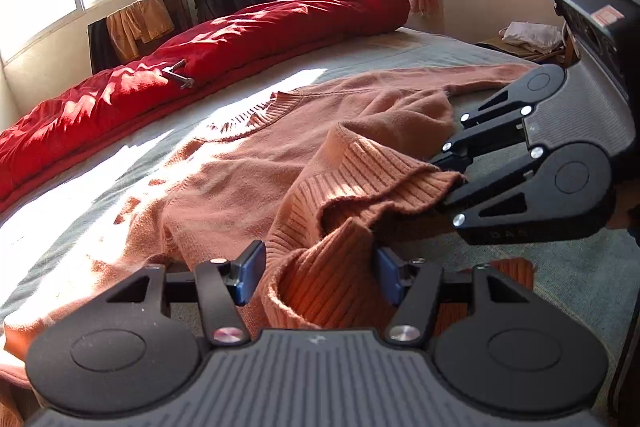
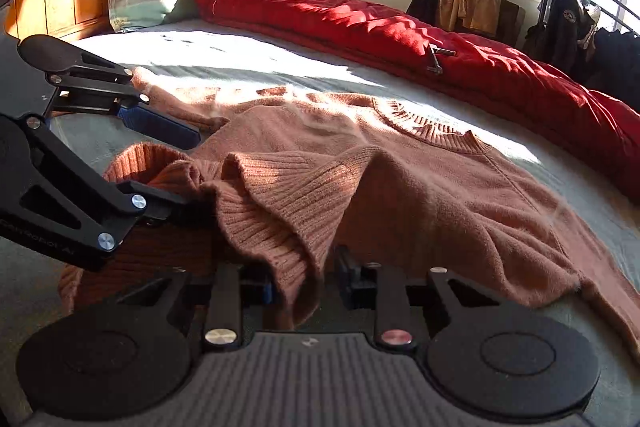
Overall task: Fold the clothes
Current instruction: 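Grasp the hem with the right gripper and lift it up, then lay the hem down flat with the right gripper and release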
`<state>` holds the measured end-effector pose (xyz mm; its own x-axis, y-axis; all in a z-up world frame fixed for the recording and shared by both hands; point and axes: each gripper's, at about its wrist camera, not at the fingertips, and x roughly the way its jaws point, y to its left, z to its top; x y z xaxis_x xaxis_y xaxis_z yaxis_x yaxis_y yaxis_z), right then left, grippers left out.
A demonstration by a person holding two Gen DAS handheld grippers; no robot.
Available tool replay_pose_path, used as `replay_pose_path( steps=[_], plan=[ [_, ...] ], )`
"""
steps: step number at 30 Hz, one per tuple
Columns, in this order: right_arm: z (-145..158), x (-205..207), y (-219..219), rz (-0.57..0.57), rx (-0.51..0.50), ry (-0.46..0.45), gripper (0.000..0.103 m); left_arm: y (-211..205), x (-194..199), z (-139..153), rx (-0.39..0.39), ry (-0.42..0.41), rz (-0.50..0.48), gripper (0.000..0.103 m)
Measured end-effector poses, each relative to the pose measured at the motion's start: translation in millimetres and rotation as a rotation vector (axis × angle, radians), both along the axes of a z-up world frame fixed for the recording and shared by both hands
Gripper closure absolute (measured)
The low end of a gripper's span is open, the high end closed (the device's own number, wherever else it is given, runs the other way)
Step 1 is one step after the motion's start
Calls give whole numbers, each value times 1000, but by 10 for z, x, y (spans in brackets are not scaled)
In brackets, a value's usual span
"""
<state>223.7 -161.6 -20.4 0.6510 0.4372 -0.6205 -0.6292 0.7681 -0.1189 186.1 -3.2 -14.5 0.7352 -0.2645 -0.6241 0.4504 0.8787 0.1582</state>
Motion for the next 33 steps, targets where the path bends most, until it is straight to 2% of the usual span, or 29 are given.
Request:
replay_pose_path(
  steps=[5,7,8,11,18,23,29,31,33],
  plan=[
    [-3,44,48,-6,-10,-5,83,76,-302,-16,-43,4,3,41],
    [32,15,33,-6,-10,-6,94,119,-440,-14,-81,13,10,41],
    [70,-13,17,-8,-18,-19,94,140,-516,-13,-99,16,9,40],
    [252,-130,-82,-13,-56,-87,95,173,-719,-3,-123,13,-4,34],
    [813,-497,-497,-55,-192,-227,95,152,-970,54,-132,-3,-15,33],
    [1102,-808,-798,-94,-276,-284,95,69,-1038,98,-136,-14,-33,33],
    [1273,-1125,-1077,-100,-364,-261,96,-17,-1125,161,-126,-35,-53,33],
    [1251,-1204,-1132,-90,-408,-236,96,-39,-1148,172,-123,-37,-56,33],
    [1139,-1255,-1184,-79,-455,-173,96,-47,-1159,173,-122,-37,-58,33]
  ],
)
